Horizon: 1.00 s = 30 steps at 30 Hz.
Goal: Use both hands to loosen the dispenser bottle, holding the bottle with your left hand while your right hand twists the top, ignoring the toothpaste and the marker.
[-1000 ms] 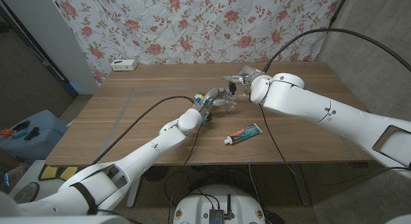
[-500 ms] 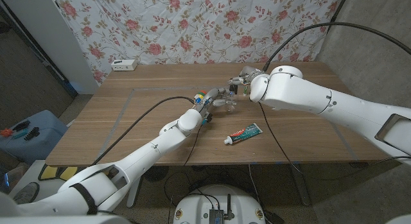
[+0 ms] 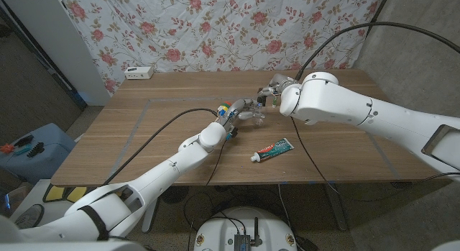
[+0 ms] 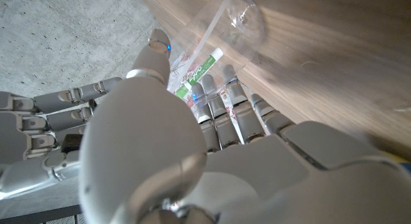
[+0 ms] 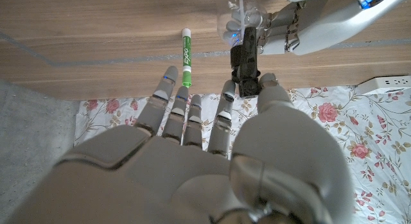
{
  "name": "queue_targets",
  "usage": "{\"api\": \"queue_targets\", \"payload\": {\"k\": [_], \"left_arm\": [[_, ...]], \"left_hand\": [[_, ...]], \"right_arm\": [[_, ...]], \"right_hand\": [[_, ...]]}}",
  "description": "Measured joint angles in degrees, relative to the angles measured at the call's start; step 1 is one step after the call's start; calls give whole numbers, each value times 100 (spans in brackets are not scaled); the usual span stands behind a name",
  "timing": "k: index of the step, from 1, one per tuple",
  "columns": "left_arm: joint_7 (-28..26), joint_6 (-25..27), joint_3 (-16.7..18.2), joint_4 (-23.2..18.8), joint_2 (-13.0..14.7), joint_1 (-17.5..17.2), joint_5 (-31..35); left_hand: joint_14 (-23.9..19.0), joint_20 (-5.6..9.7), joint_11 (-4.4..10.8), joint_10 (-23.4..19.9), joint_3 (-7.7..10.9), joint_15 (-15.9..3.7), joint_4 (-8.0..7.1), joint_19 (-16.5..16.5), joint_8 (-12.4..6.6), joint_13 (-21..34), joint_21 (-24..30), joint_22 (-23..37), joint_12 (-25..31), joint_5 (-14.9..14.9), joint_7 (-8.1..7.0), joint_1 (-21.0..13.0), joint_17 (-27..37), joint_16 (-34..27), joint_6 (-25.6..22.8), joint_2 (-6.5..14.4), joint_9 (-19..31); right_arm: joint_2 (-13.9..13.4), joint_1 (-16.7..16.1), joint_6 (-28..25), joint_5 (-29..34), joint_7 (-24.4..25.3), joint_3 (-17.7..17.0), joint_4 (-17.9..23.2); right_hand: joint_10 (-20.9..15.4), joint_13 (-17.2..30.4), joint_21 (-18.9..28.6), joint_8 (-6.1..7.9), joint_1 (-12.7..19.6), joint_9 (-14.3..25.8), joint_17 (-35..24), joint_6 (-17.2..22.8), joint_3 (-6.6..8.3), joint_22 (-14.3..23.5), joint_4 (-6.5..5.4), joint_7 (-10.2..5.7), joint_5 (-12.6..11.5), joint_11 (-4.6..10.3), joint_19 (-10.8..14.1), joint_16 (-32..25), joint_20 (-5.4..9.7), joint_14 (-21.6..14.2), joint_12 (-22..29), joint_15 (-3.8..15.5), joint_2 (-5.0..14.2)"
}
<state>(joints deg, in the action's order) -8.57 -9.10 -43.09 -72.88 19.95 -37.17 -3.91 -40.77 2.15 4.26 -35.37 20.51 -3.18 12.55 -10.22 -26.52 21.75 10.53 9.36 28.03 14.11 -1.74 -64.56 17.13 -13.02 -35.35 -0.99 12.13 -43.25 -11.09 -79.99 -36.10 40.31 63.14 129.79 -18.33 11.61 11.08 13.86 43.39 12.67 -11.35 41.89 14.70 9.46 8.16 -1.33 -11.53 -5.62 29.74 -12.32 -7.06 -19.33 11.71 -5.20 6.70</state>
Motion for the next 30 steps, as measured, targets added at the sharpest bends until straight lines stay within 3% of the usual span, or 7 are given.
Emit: {"api": "queue_targets", "payload": {"k": [8,19,30], "left_arm": [[2,-9,-3,-9,2,-10,-2],[10,-15,-7,-19,6,-13,-2],[23,-36,-9,-19,13,-13,5]], "left_hand": [[0,0,0,0,0,0,-1,0,2,0,0,0,0,-1,0,0,2,4,0,0,2],[0,0,0,0,10,0,10,0,26,0,0,0,0,-2,0,0,5,21,0,0,2],[-10,12,0,0,10,10,10,-53,22,0,0,0,0,13,0,0,4,24,0,0,0]], "right_arm": [[-6,-125,0,45,99,-95,89],[-11,-309,0,291,54,-246,201],[-1,-471,1,606,-121,-378,277]], "right_hand": [[-22,0,0,23,-47,39,0,21,-25,0,23,-21,0,22,20,0,-21,0,0,0,-46],[-88,0,0,-14,-139,36,-26,-77,-89,0,-42,32,52,-26,40,0,-41,0,0,-1,-98],[-258,10,0,-94,-613,37,-53,-323,-297,0,-250,134,74,-69,40,0,-42,1,44,-1,-209]]}}
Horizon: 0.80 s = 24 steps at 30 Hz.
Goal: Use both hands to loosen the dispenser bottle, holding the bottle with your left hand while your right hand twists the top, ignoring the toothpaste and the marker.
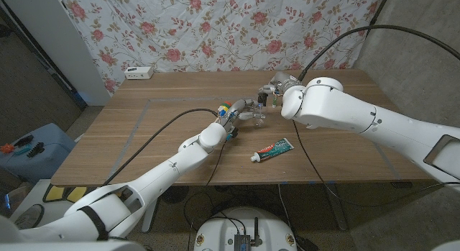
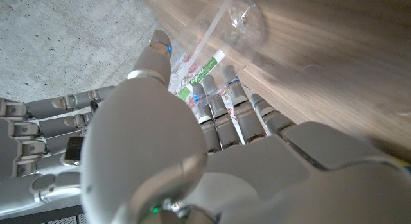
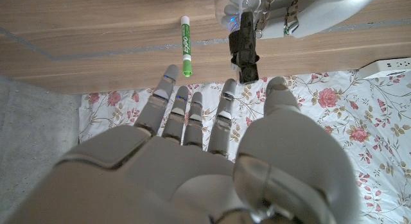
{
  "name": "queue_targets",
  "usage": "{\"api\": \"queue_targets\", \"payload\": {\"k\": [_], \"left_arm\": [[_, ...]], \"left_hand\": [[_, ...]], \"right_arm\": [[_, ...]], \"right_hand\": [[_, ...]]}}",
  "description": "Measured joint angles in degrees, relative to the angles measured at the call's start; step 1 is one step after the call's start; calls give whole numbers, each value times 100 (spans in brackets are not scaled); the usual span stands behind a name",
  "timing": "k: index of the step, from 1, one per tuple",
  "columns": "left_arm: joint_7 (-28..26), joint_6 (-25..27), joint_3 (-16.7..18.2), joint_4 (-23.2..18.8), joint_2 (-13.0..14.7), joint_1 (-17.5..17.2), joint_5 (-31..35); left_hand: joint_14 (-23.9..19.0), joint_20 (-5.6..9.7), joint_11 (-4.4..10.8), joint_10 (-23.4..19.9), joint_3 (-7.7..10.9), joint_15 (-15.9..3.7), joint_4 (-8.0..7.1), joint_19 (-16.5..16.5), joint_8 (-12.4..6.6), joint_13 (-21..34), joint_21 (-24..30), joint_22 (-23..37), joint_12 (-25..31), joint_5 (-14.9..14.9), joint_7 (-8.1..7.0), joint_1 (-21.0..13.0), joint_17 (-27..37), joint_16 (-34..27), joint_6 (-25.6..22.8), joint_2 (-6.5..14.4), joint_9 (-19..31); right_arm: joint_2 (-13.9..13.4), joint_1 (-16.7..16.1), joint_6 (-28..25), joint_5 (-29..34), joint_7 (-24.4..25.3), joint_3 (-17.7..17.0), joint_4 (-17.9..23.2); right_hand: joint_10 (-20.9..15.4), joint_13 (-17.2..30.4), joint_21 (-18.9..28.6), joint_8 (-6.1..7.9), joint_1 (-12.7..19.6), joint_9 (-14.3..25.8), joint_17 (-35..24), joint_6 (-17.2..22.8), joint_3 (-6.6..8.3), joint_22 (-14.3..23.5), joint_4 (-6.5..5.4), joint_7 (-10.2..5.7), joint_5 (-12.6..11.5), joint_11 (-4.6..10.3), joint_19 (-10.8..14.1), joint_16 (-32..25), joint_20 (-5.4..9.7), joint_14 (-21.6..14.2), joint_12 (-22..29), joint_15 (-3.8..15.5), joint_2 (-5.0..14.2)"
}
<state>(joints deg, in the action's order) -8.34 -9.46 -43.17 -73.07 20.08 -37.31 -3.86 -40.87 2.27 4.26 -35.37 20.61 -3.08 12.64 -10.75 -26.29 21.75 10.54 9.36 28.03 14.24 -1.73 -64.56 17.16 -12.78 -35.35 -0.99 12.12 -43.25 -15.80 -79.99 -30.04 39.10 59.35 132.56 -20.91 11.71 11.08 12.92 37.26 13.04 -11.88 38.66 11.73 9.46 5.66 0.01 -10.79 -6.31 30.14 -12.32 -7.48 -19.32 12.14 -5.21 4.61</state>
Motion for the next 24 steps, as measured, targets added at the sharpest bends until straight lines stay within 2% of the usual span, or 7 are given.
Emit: {"api": "queue_targets", "payload": {"k": [7,11,15,21,24], "left_arm": [[1,-1,0,-14,10,-6,5],[-2,0,1,-29,16,-12,13],[-7,13,4,-51,24,-20,17],[-17,50,8,-85,41,-30,29],[-26,72,11,-126,54,-37,37]], "left_hand": [[0,0,0,0,0,0,0,0,0,0,0,0,0,0,0,0,7,4,0,0,-3],[0,-1,0,0,0,0,0,1,0,0,0,0,0,0,0,0,37,-14,0,0,-3],[0,-1,0,0,-1,0,-1,1,0,0,0,0,0,0,0,0,36,-25,0,0,-1],[0,-1,0,0,-1,0,-1,1,3,0,0,0,0,-1,1,0,37,-25,0,0,2],[0,-1,0,0,0,0,0,1,6,0,0,0,0,-2,11,0,36,-25,-11,0,2]], "right_arm": [[14,-155,2,240,-165,-113,55],[27,-240,5,564,-391,-174,76],[40,-292,5,717,-510,-217,80],[45,-309,5,816,-614,-241,79],[34,-246,5,760,-620,-218,59]], "right_hand": [[-192,17,0,-65,-428,10,-27,-175,-187,0,-187,52,22,-35,10,0,-52,-22,46,-22,-52],[-379,43,0,-88,-551,-1,-16,-200,-224,0,-224,73,22,-36,4,0,-58,-46,141,-44,-84],[-563,68,0,-89,-584,-1,0,-287,-249,0,-203,102,22,-56,6,-44,-117,-167,207,-24,-120],[-851,96,0,-176,-597,-27,43,-505,-290,0,-161,176,-7,-78,6,-45,-117,-262,323,4,-137],[-975,120,0,-176,-612,-27,43,-533,-312,0,-139,203,-7,-53,-15,-45,-138,-382,379,-10,-216]]}}
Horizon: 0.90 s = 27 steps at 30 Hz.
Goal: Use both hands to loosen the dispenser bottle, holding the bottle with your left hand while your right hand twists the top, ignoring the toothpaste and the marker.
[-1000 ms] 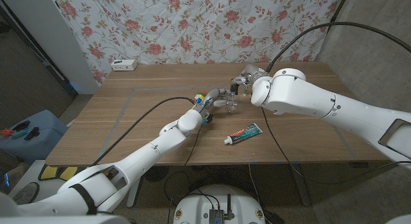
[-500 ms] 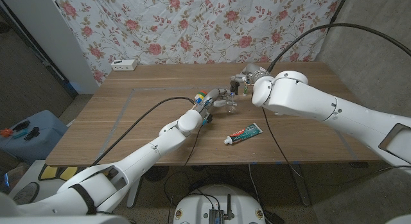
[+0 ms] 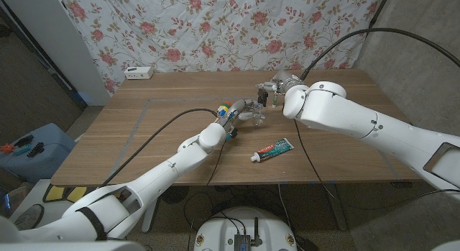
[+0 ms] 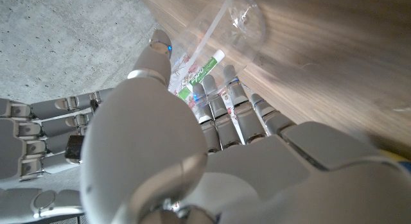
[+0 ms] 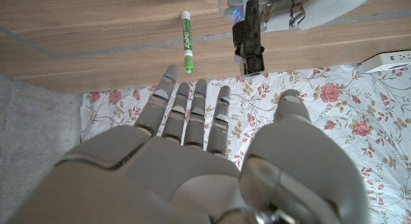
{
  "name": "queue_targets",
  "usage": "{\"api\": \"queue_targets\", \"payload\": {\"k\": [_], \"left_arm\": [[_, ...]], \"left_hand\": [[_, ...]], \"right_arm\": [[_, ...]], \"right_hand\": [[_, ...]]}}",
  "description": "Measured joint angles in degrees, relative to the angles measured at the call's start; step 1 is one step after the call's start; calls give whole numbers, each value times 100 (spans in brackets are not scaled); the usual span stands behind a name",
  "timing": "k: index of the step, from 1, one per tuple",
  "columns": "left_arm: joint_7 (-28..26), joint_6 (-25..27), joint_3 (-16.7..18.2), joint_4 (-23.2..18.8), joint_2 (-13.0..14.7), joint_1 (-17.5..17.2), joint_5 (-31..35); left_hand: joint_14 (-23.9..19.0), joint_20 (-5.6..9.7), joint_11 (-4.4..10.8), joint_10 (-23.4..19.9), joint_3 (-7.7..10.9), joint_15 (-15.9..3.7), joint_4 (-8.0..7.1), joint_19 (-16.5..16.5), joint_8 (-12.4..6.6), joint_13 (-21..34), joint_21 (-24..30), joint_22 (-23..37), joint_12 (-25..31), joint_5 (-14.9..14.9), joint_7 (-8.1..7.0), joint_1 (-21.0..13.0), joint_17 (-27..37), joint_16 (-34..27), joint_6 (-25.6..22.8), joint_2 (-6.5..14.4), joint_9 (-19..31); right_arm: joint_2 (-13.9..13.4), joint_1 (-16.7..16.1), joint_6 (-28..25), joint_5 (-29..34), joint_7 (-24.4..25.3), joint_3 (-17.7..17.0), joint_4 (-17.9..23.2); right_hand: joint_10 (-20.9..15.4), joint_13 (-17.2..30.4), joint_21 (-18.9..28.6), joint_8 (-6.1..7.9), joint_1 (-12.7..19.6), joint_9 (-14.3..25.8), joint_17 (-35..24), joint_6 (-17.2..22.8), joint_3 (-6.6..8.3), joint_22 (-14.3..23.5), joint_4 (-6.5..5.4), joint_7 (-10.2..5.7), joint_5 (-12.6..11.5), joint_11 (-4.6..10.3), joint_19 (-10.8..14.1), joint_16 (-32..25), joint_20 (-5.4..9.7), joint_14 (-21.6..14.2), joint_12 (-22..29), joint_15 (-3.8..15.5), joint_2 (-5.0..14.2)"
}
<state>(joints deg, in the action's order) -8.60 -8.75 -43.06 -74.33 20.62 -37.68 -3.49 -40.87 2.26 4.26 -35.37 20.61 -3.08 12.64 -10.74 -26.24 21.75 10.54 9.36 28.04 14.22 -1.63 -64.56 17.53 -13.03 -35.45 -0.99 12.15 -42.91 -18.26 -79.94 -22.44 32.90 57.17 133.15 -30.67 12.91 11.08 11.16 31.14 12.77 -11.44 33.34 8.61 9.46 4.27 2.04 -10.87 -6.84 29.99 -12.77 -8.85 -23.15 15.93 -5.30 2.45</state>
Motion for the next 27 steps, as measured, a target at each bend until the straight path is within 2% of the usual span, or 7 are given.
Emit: {"api": "queue_targets", "payload": {"k": [7,9,11,12,16,20,27], "left_arm": [[-6,18,0,-10,1,1,15],[-6,18,0,-9,1,2,22],[-9,20,-1,-9,0,13,27],[-9,21,-1,-9,0,14,27],[-14,25,-7,5,-9,33,38],[-16,25,-11,20,-18,43,44],[-16,6,-22,62,-34,72,57]], "left_hand": [[0,0,0,0,16,0,16,0,23,0,0,0,0,-10,9,0,-2,0,-9,0,0],[0,0,0,0,16,0,16,0,26,0,0,0,0,-11,9,0,-4,1,-9,0,0],[0,0,0,0,15,0,16,0,30,0,0,0,0,-11,9,0,-6,1,-9,0,0],[0,0,0,0,16,0,16,0,32,0,0,0,0,-11,9,0,-6,1,-9,0,0],[0,0,0,0,16,0,16,1,34,0,0,0,0,-11,9,0,-6,6,-9,0,0],[-1,0,0,0,15,1,15,0,17,0,0,0,0,-12,8,0,-14,17,-9,0,-2],[-1,0,0,0,15,1,15,1,7,0,0,0,1,-12,9,0,-13,23,-9,0,-5]], "right_arm": [[-54,358,-1,-646,400,239,-130],[-59,412,-1,-787,484,274,-155],[-64,552,-1,-915,561,363,-227],[-65,605,-2,-1212,735,400,-254],[-65,763,-3,-1534,935,513,-343],[-58,894,-4,-1814,1115,610,-425],[-31,1066,-5,-2149,1352,752,-539]], "right_hand": [[-226,29,0,0,8,-27,27,2,-23,0,26,2,-35,40,0,-44,0,-249,119,81,-63],[-326,53,0,0,19,-27,27,23,-14,0,81,23,-39,42,0,-44,0,-308,154,102,-74],[-336,56,0,0,31,-27,26,23,-14,0,82,23,-39,52,12,-44,-12,-316,154,111,-87],[-356,55,0,0,31,-27,34,23,0,0,96,23,-60,72,32,-44,-31,-329,170,123,-87],[-426,80,0,36,86,-26,53,46,20,0,163,0,-103,142,52,-44,-50,-410,210,141,-125],[-477,82,0,36,184,-42,53,116,56,0,199,-10,-105,193,64,-44,-100,-430,231,162,-85],[-581,108,0,72,306,-53,52,189,108,0,298,-81,-151,255,64,-44,-100,-505,294,237,-85]]}}
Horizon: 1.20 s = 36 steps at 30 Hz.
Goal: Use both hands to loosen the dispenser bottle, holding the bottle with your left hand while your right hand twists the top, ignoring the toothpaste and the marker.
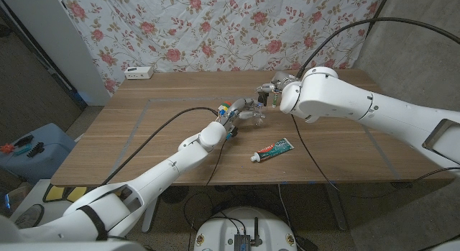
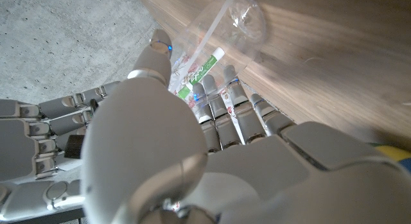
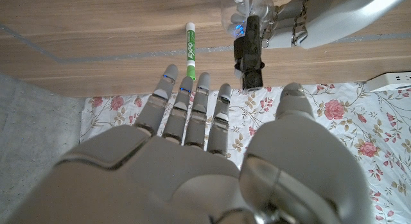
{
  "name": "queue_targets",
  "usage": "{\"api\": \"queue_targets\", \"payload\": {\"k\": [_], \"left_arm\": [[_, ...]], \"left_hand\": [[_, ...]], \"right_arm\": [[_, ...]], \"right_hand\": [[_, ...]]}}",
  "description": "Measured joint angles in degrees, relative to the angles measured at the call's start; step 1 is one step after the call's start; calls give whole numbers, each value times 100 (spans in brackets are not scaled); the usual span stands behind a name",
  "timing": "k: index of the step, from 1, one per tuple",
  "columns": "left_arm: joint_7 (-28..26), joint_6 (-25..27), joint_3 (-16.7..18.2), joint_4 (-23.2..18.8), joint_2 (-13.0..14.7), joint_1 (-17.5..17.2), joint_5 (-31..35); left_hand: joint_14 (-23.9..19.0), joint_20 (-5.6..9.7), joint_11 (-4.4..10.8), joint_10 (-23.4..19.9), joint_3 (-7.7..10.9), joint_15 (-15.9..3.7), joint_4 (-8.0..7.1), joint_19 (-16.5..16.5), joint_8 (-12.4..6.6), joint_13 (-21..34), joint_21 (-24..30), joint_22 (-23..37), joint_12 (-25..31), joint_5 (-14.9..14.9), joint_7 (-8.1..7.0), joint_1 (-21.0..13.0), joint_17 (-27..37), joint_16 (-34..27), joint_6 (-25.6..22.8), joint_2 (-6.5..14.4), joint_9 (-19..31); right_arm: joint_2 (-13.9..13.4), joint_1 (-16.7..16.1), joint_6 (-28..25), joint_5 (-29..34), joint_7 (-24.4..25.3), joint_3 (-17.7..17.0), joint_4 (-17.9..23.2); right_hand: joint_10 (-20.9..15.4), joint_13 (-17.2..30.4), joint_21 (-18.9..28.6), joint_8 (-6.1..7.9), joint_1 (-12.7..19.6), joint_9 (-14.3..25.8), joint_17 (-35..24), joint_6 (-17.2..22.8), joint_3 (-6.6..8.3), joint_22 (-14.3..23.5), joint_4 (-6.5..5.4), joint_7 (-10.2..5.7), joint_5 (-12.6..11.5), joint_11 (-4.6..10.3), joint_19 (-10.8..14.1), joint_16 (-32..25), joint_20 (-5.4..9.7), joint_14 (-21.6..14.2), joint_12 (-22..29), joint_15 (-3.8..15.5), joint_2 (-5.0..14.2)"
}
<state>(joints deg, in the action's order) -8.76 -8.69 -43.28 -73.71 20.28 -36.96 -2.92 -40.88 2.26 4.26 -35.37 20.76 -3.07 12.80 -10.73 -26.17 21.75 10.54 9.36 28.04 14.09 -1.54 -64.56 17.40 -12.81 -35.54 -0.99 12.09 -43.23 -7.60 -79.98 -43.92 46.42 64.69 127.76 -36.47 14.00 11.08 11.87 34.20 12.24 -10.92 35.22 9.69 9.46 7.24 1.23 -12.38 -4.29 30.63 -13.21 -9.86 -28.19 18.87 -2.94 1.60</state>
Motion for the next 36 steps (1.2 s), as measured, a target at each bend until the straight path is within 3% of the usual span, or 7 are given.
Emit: {"api": "queue_targets", "payload": {"k": [21,24,36], "left_arm": [[-10,-3,-10,-12,2,13,41],[-11,-11,-11,-12,3,16,44],[-8,-10,-12,-63,27,9,48]], "left_hand": [[-10,0,0,0,-1,10,-1,0,11,0,0,0,1,15,0,0,4,-7,0,0,6],[-10,0,0,0,-1,10,-1,0,-1,0,0,0,1,15,0,0,4,-22,0,0,6],[-10,0,0,0,-2,10,-2,0,-18,0,0,0,3,14,0,0,1,-23,0,0,3]], "right_arm": [[155,298,0,-386,268,268,-324],[179,337,0,-433,305,307,-368],[246,453,0,-613,470,443,-500]], "right_hand": [[-422,53,0,65,514,1,26,259,138,0,233,-115,-143,212,1,0,1,-344,205,283,-46],[-460,53,0,64,609,1,26,258,156,0,251,-115,-143,194,1,0,1,-358,216,297,-66],[-666,106,0,109,823,2,11,453,162,0,257,-186,-226,401,22,0,23,-528,360,468,-160]]}}
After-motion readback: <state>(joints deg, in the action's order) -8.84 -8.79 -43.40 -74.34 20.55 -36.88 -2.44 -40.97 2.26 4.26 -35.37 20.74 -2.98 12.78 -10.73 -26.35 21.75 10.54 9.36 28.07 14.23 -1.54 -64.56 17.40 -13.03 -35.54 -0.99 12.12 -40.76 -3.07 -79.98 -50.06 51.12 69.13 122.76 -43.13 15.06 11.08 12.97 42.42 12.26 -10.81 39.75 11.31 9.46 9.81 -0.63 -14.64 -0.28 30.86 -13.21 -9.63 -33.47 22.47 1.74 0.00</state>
